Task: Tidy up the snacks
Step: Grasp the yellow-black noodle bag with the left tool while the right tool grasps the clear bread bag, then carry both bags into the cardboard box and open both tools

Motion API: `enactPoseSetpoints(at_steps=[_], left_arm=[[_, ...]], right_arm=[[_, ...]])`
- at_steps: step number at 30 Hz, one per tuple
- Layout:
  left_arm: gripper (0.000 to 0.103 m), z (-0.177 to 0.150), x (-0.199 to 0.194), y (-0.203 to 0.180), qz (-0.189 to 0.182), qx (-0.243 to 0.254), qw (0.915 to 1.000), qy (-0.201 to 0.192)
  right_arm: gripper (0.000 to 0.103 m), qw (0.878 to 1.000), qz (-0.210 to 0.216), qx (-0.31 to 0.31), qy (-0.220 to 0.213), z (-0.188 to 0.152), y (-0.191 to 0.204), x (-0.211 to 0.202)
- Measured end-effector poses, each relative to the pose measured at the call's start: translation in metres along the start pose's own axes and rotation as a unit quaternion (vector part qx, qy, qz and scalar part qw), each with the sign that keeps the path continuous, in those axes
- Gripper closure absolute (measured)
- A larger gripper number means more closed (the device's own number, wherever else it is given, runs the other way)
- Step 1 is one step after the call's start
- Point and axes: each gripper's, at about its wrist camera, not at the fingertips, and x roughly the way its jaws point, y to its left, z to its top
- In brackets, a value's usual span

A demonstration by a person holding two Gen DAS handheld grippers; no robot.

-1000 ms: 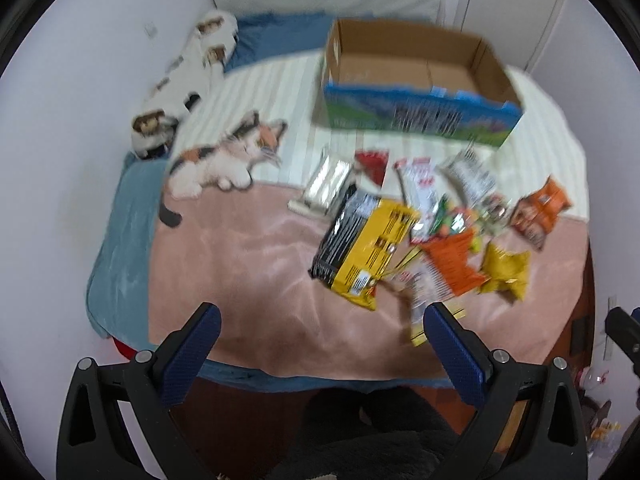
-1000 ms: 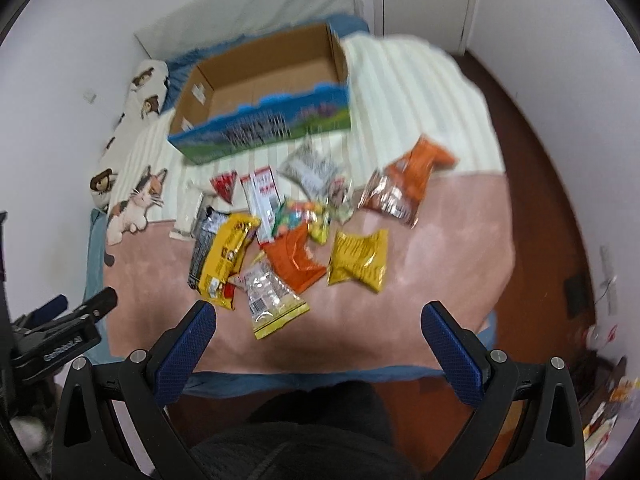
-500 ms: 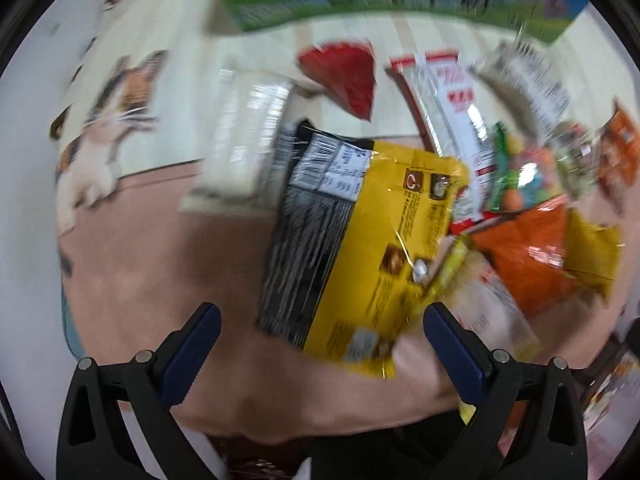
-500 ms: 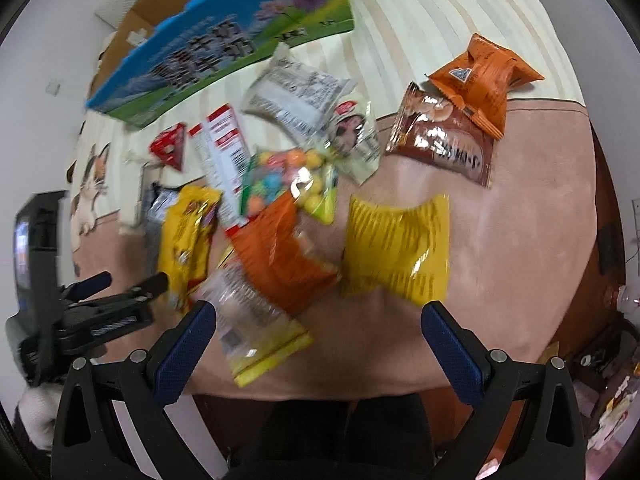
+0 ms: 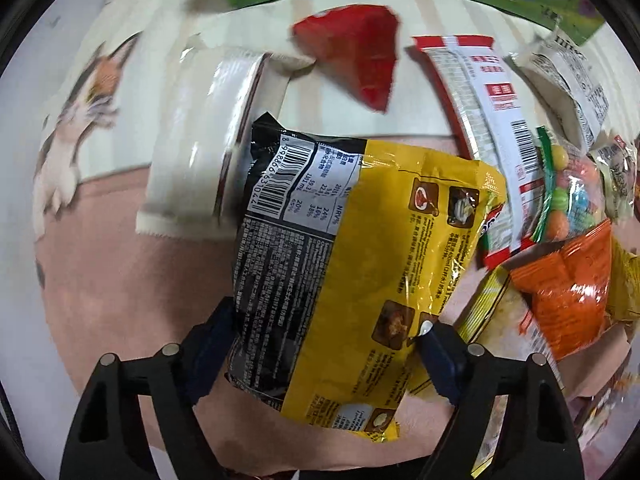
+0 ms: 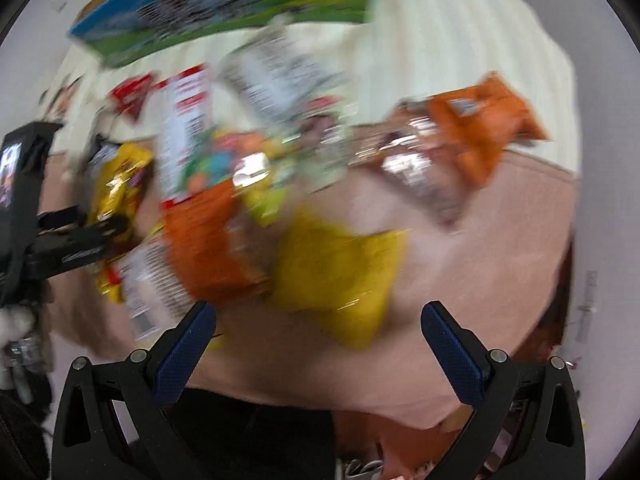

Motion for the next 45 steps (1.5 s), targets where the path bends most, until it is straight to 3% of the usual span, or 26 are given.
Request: enactPoseSetpoints(at_steps=[7, 9, 11, 12, 14, 17, 21, 23, 24, 26, 29, 31, 32, 33, 37, 41, 45], left_arm=[[0.02, -0.047, -0.002, 0.041, 0.001, -0.058, 0.9982, 0.015], [0.02, -0.056, 0.001, 0.055, -0.007, -0.067, 0.9975, 0.019], [0.019, -0.058, 0.004, 0.065, -0.015, -0.069, 0.9973, 0.022], [0.018, -0.058, 0.005, 0.069, -0.019, -0.067, 0.9973, 0.023], [0.016, -0.05, 0.014, 0.08, -0.028, -0.06, 0.9973, 0.029], [0.013, -0.041, 0.028, 0.086, -0.035, -0.052, 0.9977, 0.028], [0.012, -0.031, 0.031, 0.091, -0.039, -0.052, 0.9976, 0.024], [0.012, -0.027, 0.038, 0.087, -0.044, -0.056, 0.9971, 0.025], [0.012, -0.026, 0.048, 0.08, -0.047, -0.058, 0.9969, 0.025], [0.012, -0.025, 0.051, 0.085, -0.056, -0.062, 0.9961, 0.027], [0.014, -0.023, 0.059, 0.096, -0.068, -0.075, 0.9946, 0.022], [0.018, -0.026, 0.058, 0.104, -0.07, -0.083, 0.994, 0.013], [0.019, -0.04, 0.047, 0.107, -0.069, -0.085, 0.9939, 0.009], [0.02, -0.041, 0.045, 0.108, -0.069, -0.087, 0.9939, 0.005], [0.022, -0.055, 0.035, 0.117, -0.068, -0.091, 0.9935, -0.007], [0.023, -0.07, 0.027, 0.129, -0.078, -0.103, 0.9916, 0.001], [0.023, -0.077, 0.007, 0.139, -0.087, -0.108, 0.9903, -0.007]], right_arm=[[0.004, 0.997, 0.08, -0.014, 0.009, -0.01, 0.068, 0.035], [0.015, 0.996, 0.093, -0.017, 0.003, -0.007, 0.079, 0.043], [0.02, 0.996, 0.083, -0.035, 0.009, -0.003, 0.093, 0.056], [0.035, 0.996, 0.077, -0.037, 0.009, 0.0, 0.095, 0.062], [0.047, 0.995, 0.087, -0.037, 0.019, 0.001, 0.101, 0.075], [0.053, 0.995, 0.095, 0.01, 0.01, -0.003, 0.093, 0.077], [0.052, 0.979, 0.136, 0.149, -0.007, -0.018, 0.057, 0.068], [0.047, 0.973, 0.148, 0.177, 0.004, -0.023, 0.049, 0.072], [0.04, 0.973, 0.149, 0.174, 0.008, -0.026, 0.051, 0.074], [0.034, 0.976, 0.147, 0.16, 0.009, -0.03, 0.053, 0.077], [0.034, 0.984, 0.123, 0.126, 0.012, -0.026, 0.065, 0.079], [0.041, 0.99, 0.098, 0.102, 0.019, -0.024, 0.076, 0.08], [0.053, 0.992, 0.085, 0.096, 0.019, -0.025, 0.079, 0.081], [0.058, 0.992, 0.081, 0.091, 0.016, -0.027, 0.083, 0.082], [0.062, 0.994, 0.071, 0.083, -0.015, -0.041, 0.094, 0.067], [0.064, 0.991, 0.093, 0.09, -0.034, -0.057, 0.095, 0.044], [0.064, 0.987, 0.121, 0.086, -0.062, -0.052, 0.097, 0.013]])
